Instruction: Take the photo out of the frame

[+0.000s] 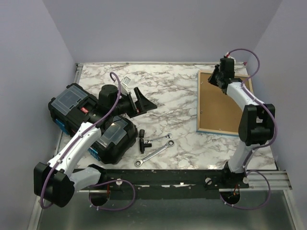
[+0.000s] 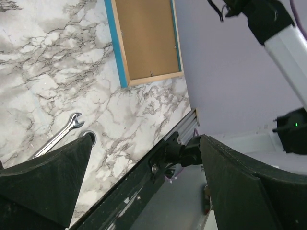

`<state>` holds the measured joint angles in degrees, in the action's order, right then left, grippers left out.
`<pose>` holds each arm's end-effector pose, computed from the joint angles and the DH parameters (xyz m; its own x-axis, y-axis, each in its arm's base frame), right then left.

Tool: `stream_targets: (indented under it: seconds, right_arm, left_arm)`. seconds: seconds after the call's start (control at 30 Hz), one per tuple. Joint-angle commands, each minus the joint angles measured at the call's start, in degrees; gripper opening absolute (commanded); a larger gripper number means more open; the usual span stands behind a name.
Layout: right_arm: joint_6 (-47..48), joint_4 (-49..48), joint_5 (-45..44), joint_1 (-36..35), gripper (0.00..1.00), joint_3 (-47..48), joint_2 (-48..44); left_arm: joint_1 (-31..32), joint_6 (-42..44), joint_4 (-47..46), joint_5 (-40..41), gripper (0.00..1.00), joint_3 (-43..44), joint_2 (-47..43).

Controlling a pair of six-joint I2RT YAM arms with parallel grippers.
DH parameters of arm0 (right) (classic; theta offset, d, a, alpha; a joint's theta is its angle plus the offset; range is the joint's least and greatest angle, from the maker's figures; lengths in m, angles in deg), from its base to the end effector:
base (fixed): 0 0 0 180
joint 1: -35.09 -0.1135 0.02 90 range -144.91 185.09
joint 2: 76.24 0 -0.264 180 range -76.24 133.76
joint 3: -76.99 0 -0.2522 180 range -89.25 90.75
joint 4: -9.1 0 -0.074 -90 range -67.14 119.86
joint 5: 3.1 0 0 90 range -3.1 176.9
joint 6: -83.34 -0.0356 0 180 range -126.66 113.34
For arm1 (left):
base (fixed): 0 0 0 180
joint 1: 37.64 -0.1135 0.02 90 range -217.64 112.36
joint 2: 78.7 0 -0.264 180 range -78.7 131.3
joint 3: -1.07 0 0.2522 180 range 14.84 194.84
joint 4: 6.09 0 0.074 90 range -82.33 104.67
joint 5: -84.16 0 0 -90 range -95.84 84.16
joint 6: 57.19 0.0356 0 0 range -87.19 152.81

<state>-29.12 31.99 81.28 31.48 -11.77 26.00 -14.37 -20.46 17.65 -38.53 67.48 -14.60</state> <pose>0.4138 0.0226 0.2624 -0.5072 0.3490 -0.7880 0.2297 0.9360 0.2667 0.2252 -0.1178 0.3232 -0.8374 -0.3741 -0.3985 0.2060 0.4593 -0.8641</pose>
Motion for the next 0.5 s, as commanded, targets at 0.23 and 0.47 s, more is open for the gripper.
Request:
stream_targets:
  seconds: [0.23, 0.47]
  right_arm:
    - [6.16, 8.1, 4.23, 0.37, 0.01, 19.56, 16.03]
    - [6.4, 10.34, 4.2, 0.34, 0.01, 22.96, 19.33]
  left_arm:
    - [1.52, 5.81, 2.16, -3.09, 0.99, 0.53, -1.79]
    - [1.96, 5.68, 1.39, -3.87, 0.98, 0.88, -0.74]
